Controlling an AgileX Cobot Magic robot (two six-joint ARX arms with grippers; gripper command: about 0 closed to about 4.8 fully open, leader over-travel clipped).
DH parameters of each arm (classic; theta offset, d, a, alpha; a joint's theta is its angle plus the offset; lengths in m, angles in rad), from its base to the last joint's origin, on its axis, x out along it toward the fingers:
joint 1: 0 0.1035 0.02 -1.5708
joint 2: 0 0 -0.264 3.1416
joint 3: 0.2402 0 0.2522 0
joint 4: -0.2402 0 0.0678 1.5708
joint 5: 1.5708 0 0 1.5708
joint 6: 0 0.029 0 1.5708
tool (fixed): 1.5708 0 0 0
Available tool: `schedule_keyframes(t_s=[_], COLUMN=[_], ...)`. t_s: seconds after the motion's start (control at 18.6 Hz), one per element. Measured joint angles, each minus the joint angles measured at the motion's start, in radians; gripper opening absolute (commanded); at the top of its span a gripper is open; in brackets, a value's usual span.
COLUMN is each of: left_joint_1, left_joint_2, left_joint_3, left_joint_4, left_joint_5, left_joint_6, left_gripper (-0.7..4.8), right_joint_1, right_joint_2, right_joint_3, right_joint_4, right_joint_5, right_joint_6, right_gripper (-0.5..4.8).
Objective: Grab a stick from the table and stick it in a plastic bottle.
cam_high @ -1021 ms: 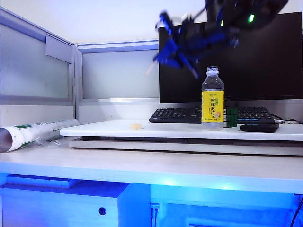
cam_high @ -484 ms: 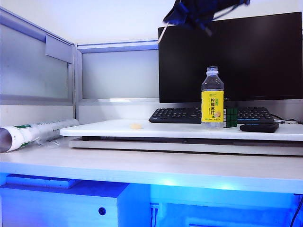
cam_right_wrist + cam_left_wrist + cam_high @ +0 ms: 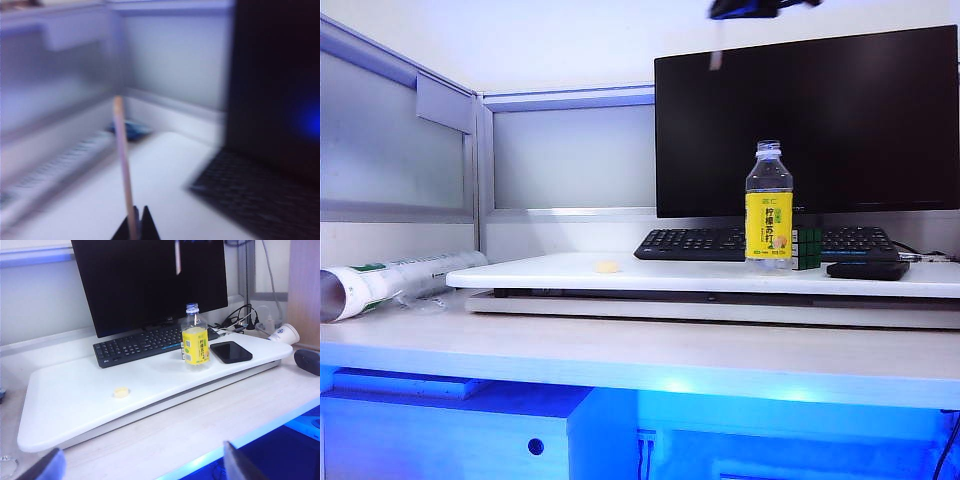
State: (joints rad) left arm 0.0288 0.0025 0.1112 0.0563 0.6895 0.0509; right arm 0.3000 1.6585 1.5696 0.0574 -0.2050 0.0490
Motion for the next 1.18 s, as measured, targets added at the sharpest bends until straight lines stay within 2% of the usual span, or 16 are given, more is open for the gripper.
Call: schedule_keyframes(t_s=[0.48,1.18], left_joint_1=[0.0,0.0], left_joint_2=[0.0,0.0], left_joint_3=[0.0,0.0], left_joint_4=[-0.024,-0.049], left_joint_5=[0.0,-0.001], left_joint_6=[0.0,-0.023], left_gripper=[4.21,4.21], right_joint_1=[-0.016,-0.072], right_joint_2=[0.005,0.119], right_joint_3=[0.0,-0.001], right_joint_4=[-0.043,0.042], right_joint_5=[0.126,0.137], right_joint_6=[-0.224,-0.225], right_gripper=[-0.06,-0.06])
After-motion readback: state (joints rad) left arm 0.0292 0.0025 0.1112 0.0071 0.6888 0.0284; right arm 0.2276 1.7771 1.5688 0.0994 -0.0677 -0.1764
